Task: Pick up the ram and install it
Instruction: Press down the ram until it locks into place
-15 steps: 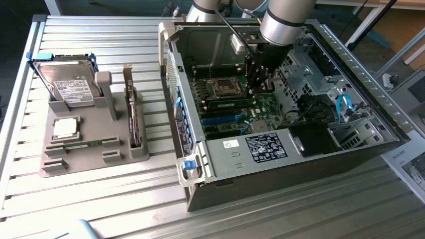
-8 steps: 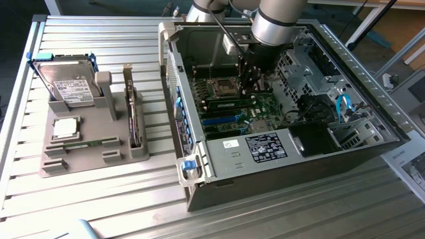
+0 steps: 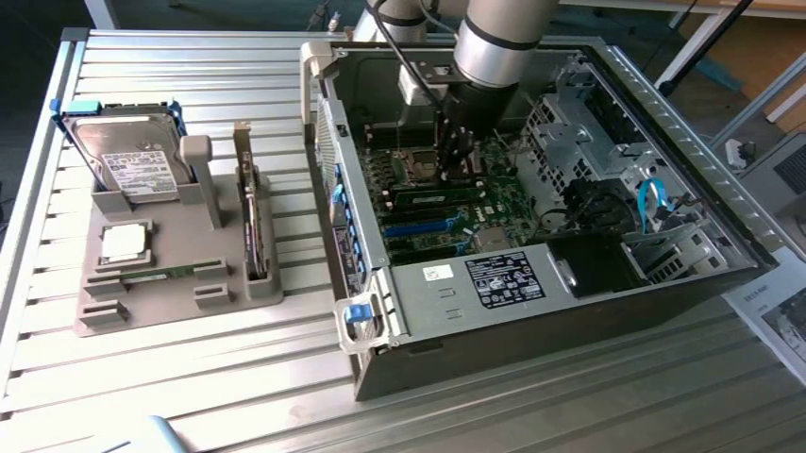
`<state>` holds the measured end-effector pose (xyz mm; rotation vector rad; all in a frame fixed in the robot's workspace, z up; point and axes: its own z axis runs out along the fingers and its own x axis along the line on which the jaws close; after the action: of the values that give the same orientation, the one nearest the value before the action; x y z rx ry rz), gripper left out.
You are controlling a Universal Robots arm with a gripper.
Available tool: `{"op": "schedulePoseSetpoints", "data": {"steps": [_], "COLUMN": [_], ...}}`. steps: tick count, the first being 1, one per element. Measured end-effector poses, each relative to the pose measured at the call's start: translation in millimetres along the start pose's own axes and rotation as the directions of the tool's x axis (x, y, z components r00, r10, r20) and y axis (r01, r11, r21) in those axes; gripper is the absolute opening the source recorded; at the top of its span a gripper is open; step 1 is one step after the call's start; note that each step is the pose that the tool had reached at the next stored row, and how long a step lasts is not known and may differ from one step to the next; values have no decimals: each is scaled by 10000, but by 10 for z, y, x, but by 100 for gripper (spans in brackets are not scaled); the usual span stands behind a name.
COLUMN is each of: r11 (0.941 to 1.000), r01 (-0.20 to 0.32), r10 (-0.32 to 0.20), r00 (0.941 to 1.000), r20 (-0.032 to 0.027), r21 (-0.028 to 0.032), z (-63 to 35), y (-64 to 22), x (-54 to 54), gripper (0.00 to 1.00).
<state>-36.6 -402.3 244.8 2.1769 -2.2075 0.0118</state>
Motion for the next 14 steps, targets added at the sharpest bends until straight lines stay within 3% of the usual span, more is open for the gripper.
{"op": "schedulePoseSetpoints", "data": {"steps": [14], "r11": [10000], "r01": [1], "r10": [-1], "r00": [10000], "r20": [0], "r21": [2], "z": [73], "y": [13], "x": [-2], "gripper": [10]}}
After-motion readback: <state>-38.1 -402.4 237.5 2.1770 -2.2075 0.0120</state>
